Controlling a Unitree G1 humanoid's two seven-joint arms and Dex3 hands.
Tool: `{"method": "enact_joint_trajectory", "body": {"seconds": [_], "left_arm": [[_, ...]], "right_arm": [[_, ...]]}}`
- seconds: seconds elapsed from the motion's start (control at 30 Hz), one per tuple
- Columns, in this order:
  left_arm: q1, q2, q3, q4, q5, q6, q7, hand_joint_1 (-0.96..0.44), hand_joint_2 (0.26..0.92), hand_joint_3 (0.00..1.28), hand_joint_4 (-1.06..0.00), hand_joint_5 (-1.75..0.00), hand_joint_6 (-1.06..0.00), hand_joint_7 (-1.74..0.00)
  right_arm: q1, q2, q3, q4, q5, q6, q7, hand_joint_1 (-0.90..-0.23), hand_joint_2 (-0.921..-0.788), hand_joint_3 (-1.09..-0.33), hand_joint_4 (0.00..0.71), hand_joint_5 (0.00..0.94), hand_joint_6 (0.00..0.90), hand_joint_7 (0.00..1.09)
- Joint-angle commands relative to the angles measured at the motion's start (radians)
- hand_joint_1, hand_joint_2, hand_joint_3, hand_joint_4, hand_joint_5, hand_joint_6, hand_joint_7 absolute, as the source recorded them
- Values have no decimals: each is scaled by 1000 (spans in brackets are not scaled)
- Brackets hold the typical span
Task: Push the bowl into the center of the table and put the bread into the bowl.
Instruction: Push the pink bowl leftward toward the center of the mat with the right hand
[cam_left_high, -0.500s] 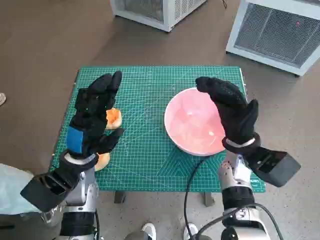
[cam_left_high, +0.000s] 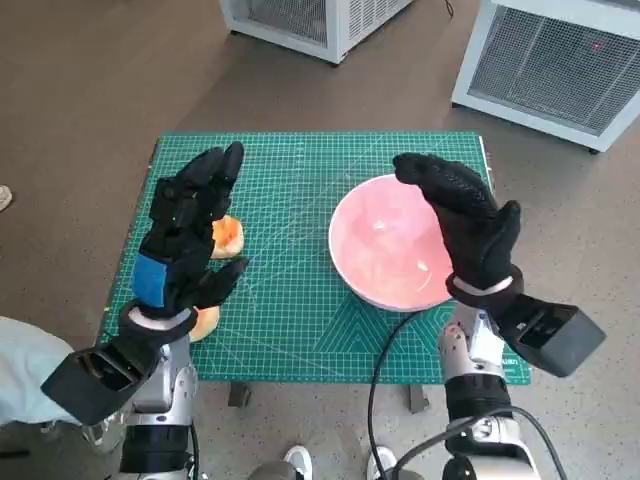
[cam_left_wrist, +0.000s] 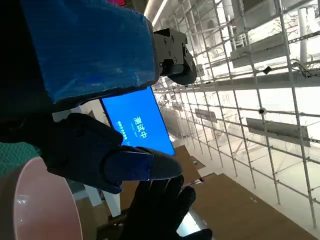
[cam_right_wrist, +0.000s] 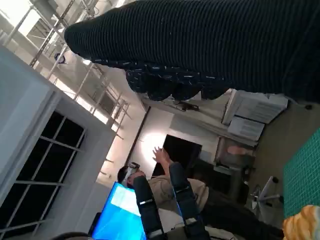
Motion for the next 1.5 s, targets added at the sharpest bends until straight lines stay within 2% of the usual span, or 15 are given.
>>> {"method": "enact_joint_trajectory", "body": {"seconds": [0.03,0.63,1.03,1.3,1.5], "left_arm": [[9,0,-2,-7,10,-2,3,-566,921,342,-222,-3,1,-625],[14,-5,-6,-10,6,0,3,-563,921,343,-221,-2,1,-624],[14,-13,-9,-8,5,1,9,-560,921,344,-221,-2,1,-619],[7,-20,-7,6,5,-1,11,-559,921,346,-220,-1,1,-615],[3,-25,-5,17,5,-6,10,-558,921,346,-221,-2,1,-618]], "right_arm": [[25,-1,3,9,-2,11,2,-716,-921,-778,191,0,-1,559],[33,2,6,-1,-6,12,-6,-703,-921,-774,191,0,-1,559],[35,-9,-1,-5,1,24,-4,-702,-921,-774,191,0,-1,559],[6,-48,-39,32,10,27,-16,-701,-921,-781,188,0,-1,557],[-36,-86,-97,145,-12,-21,-86,-705,-921,-784,186,1,-1,580]]}}
